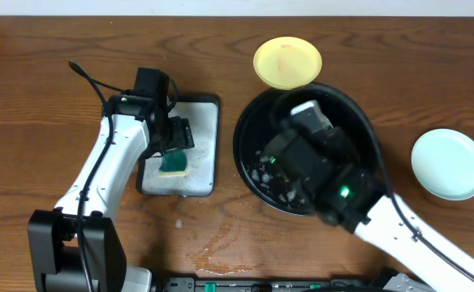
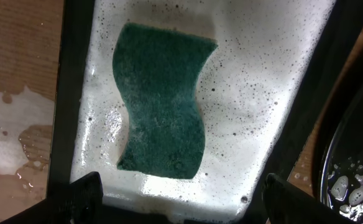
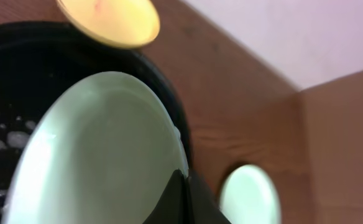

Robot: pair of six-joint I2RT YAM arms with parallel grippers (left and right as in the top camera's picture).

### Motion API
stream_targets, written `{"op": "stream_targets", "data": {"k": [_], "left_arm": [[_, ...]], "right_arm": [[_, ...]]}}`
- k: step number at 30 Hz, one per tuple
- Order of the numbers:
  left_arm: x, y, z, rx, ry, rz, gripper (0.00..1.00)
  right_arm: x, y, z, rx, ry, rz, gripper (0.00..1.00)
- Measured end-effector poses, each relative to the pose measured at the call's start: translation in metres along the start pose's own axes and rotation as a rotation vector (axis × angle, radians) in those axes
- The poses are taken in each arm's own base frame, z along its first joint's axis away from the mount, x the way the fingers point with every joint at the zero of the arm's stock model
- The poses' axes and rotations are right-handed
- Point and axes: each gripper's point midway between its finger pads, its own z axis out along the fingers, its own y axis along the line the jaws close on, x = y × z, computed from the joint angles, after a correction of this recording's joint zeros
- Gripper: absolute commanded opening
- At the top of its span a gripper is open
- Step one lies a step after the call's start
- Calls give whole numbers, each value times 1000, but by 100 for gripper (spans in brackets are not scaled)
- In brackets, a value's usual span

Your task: Clean dirty plates on tray and stack at the side

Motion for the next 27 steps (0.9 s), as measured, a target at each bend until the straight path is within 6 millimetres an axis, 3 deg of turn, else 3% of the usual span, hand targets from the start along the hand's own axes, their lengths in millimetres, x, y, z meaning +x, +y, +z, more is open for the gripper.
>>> {"op": "stream_targets", "data": {"k": [7,15,16,18,21,27], "left_arm": [[0,0,0,0,0,0,83],[0,0,0,0,0,0,82],[0,0,0,0,0,0,82],[0,0,0,0,0,0,82],[0,0,0,0,0,0,82],[0,0,0,0,0,0,83]], "right_arm": [[31,-4,47,-191,203,194,1],[88,17,98,-442,503,352,1],[92,18,103,-469,524,367,10],[99,18,110,-520,546,409,38],[102,5,117,-577,541,499,47],[129,-27,131,-605,586,623,47]]}}
